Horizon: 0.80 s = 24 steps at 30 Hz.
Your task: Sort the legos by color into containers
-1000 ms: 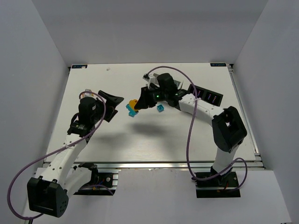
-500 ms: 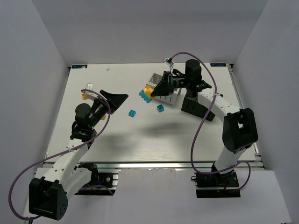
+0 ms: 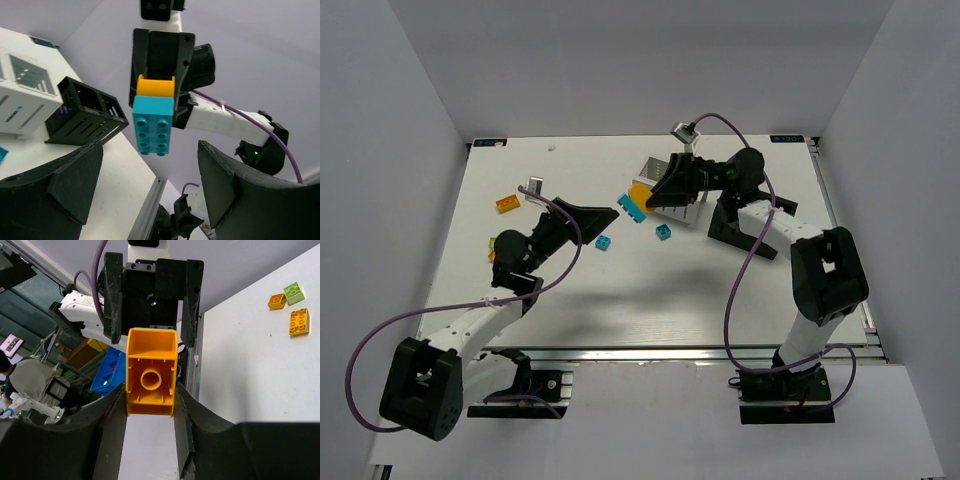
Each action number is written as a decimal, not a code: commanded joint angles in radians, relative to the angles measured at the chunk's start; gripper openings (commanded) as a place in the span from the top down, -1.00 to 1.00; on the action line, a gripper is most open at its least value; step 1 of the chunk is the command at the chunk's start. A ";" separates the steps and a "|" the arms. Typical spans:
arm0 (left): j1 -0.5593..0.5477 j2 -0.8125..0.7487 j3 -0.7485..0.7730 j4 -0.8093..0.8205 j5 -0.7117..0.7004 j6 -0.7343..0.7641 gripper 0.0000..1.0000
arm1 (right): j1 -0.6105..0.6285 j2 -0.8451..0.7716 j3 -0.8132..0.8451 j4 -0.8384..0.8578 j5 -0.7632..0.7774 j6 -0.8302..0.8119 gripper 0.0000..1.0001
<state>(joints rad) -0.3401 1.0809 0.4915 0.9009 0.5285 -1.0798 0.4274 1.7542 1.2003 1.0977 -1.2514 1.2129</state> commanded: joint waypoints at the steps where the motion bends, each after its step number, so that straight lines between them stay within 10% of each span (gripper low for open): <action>1: -0.019 0.005 -0.001 0.118 0.018 -0.015 -0.71 | 0.001 0.002 0.007 0.111 0.020 0.063 1.00; 24: -0.074 0.083 0.055 0.127 0.018 -0.019 -0.54 | 0.042 -0.001 -0.031 0.080 0.047 0.045 1.00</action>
<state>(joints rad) -0.4053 1.1591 0.5095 1.0027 0.5350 -1.1000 0.4599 1.7638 1.1675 1.1481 -1.2194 1.2728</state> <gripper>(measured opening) 0.774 0.429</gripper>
